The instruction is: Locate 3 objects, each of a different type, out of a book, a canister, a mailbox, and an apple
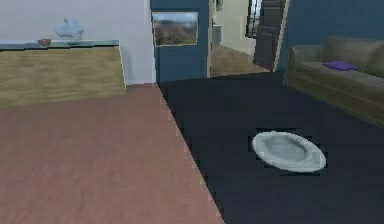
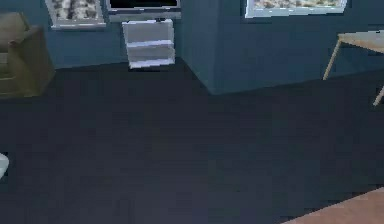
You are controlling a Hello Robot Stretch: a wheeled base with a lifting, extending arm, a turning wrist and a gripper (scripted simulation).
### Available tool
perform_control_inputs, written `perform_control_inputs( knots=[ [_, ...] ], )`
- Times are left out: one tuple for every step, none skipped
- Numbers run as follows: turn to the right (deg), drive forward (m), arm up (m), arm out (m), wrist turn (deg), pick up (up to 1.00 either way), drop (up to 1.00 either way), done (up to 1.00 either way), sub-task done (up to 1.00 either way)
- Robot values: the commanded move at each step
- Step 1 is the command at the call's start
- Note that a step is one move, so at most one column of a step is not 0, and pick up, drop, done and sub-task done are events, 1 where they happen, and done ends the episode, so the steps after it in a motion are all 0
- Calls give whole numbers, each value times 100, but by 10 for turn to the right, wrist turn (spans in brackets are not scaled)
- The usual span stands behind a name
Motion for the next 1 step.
perform_control_inputs(
  knots=[
    [0, 100, 0, 0, 0, 0, 0, 0, 0]
  ],
)
